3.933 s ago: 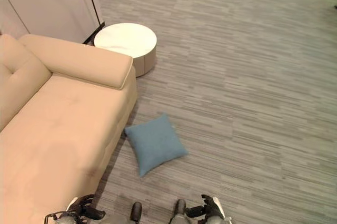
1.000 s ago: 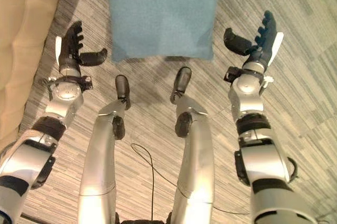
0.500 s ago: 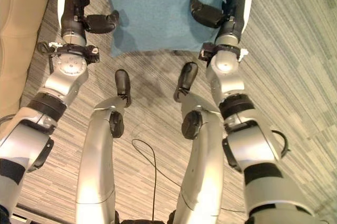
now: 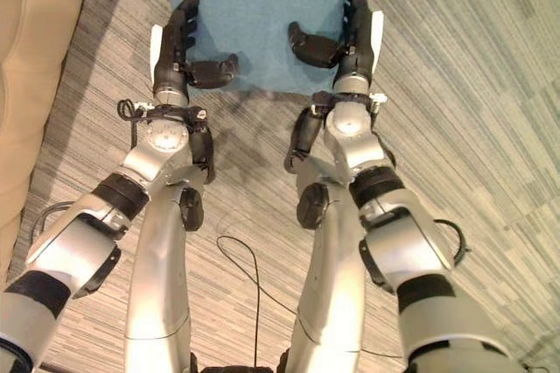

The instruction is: Pick up all the scattered cushions and arrange them neatly on the sofa.

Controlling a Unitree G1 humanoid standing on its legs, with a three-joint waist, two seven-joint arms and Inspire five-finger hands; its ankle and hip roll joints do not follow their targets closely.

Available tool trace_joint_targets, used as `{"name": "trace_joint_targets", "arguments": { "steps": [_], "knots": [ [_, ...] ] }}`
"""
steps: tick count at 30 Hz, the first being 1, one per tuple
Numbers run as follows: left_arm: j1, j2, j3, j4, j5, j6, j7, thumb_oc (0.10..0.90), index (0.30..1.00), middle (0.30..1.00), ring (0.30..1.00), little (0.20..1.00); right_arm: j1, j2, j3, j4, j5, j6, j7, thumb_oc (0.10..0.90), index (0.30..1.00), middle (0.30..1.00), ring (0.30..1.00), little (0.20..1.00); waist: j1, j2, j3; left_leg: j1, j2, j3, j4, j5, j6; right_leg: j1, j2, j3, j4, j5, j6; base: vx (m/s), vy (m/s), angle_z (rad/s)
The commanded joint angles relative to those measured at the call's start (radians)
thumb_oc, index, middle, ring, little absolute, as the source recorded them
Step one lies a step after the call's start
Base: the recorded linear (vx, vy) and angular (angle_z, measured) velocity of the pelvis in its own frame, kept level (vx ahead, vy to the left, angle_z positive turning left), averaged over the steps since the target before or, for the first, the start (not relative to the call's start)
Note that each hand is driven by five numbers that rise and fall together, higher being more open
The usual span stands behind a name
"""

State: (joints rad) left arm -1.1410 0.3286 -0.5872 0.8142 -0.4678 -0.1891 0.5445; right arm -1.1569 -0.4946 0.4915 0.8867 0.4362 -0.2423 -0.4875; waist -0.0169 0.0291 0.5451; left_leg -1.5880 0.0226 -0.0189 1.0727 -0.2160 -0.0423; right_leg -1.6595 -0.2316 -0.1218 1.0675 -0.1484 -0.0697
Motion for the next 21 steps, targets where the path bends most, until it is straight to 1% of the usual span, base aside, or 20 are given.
{"name": "trace_joint_targets", "arguments": {
  "steps": [1,5,6,7,9,10,11,12,17,18,19,21],
  "knots": [
    [0.002,-0.008,0.022,-0.041,0.049,-0.058,0.045,0.8,0.9,0.9,0.9,0.9,-0.007,0.022,0.015,-0.125,-0.161,-0.042,-0.104,0.8,0.9,0.9,0.9,0.9,-0.009,0.017,-0.025,0.018,-0.001,-0.082,-0.067,0.032,-0.011,0.089,0.013,0.045,0.025,-0.086,0.131,0.0,0.0,0.0],
    [-0.006,-0.002,0.021,-0.036,0.042,-0.069,0.063,0.8,0.9,0.9,0.9,0.9,-0.009,-0.032,-0.02,-0.154,-0.204,-0.035,-0.152,0.8,0.9,0.9,0.9,0.9,-0.012,0.015,-0.025,0.018,0.007,-0.088,-0.072,0.028,-0.01,0.089,0.021,0.044,0.015,-0.088,0.137,0.01,-0.007,-0.02],
    [-0.003,-0.003,0.019,-0.038,0.038,-0.071,0.065,0.8,0.9,0.9,0.9,0.9,-0.01,-0.049,-0.018,-0.156,-0.237,-0.021,-0.172,0.8,0.9,0.9,0.9,0.9,-0.013,0.016,-0.025,0.018,0.009,-0.091,-0.074,0.026,-0.011,0.089,0.022,0.043,0.013,-0.089,0.139,0.02,-0.017,-0.05],
    [-0.001,-0.006,0.016,-0.041,0.042,-0.074,0.071,0.8,0.9,0.9,0.9,0.9,-0.015,-0.08,-0.012,-0.158,-0.312,0.006,-0.214,0.8,0.9,0.9,0.9,0.9,-0.015,0.015,-0.025,0.018,0.009,-0.09,-0.077,0.023,-0.011,0.089,0.024,0.044,0.009,-0.091,0.14,0.02,-0.005,-0.03],
    [-0.005,-0.015,0.003,-0.05,0.062,-0.08,0.091,0.8,0.9,0.9,0.9,0.9,-0.021,-0.123,-0.022,-0.156,-0.408,0.05,-0.282,0.8,0.9,0.9,0.9,0.9,-0.018,0.017,-0.025,0.018,0.012,-0.091,-0.083,0.019,-0.011,0.089,0.025,0.045,-0.001,-0.093,0.143,0.02,0.009,-0.03],
    [-0.005,-0.015,0.003,-0.05,0.062,-0.08,0.091,0.8,0.9,0.9,0.9,0.9,-0.021,-0.123,-0.023,-0.156,-0.408,0.051,-0.282,0.8,0.9,0.9,0.9,0.9,-0.017,0.017,-0.025,0.018,0.012,-0.091,-0.083,0.019,-0.011,0.089,0.025,0.045,-0.001,-0.093,0.143,0.02,0.008,-0.04],
    [-0.015,-0.024,0.001,-0.043,0.074,-0.079,0.107,0.8,0.9,0.9,0.9,0.9,-0.025,-0.131,-0.038,-0.14,-0.424,0.068,-0.316,0.8,0.9,0.9,0.9,0.9,-0.02,0.019,-0.025,0.018,0.014,-0.089,-0.088,0.017,-0.011,0.089,0.026,0.045,-0.005,-0.096,0.145,0.02,0.001,-0.03],
    [-0.018,-0.028,0.0,-0.04,0.077,-0.08,0.115,0.8,0.9,0.9,0.9,0.9,-0.024,-0.131,-0.043,-0.138,-0.43,0.074,-0.325,0.8,0.9,0.9,0.9,0.9,-0.019,0.02,-0.025,0.018,0.015,-0.089,-0.089,0.016,-0.011,0.089,0.027,0.044,-0.008,-0.097,0.145,0.02,-0.001,-0.03],
    [-0.038,-0.034,0.005,-0.029,0.075,-0.08,0.143,0.8,0.9,0.9,0.9,0.9,-0.018,-0.104,-0.064,-0.115,-0.401,0.085,-0.338,0.8,0.9,0.9,0.9,0.9,-0.02,0.023,-0.025,0.018,0.02,-0.092,-0.088,0.01,-0.01,0.089,0.034,0.042,-0.014,-0.099,0.148,0.01,0.007,-0.04],
    [-0.041,-0.031,0.003,-0.029,0.076,-0.081,0.147,0.8,0.9,0.9,0.9,0.9,-0.018,-0.093,-0.066,-0.109,-0.38,0.08,-0.333,0.8,0.9,0.9,0.9,0.9,-0.02,0.024,-0.025,0.018,0.021,-0.093,-0.088,0.01,-0.011,0.089,0.036,0.044,-0.015,-0.098,0.15,0.02,0.014,-0.04],
    [-0.046,-0.026,0.004,-0.027,0.068,-0.079,0.152,0.8,0.9,0.9,0.9,0.9,-0.013,-0.068,-0.067,-0.091,-0.329,0.071,-0.313,0.8,0.9,0.9,0.9,0.9,-0.019,0.026,-0.025,0.018,0.024,-0.095,-0.089,0.009,-0.011,0.089,0.038,0.041,-0.019,-0.099,0.151,0.02,0.016,-0.05],
    [-0.049,-0.023,0.003,-0.028,0.058,-0.079,0.151,0.8,0.9,0.9,0.9,0.9,-0.013,-0.05,-0.06,-0.077,-0.286,0.059,-0.292,0.8,0.9,0.9,0.9,0.9,-0.019,0.026,-0.025,0.018,0.024,-0.094,-0.09,0.009,-0.01,0.089,0.038,0.04,-0.021,-0.099,0.15,0.02,0.015,-0.06]
  ]
}}
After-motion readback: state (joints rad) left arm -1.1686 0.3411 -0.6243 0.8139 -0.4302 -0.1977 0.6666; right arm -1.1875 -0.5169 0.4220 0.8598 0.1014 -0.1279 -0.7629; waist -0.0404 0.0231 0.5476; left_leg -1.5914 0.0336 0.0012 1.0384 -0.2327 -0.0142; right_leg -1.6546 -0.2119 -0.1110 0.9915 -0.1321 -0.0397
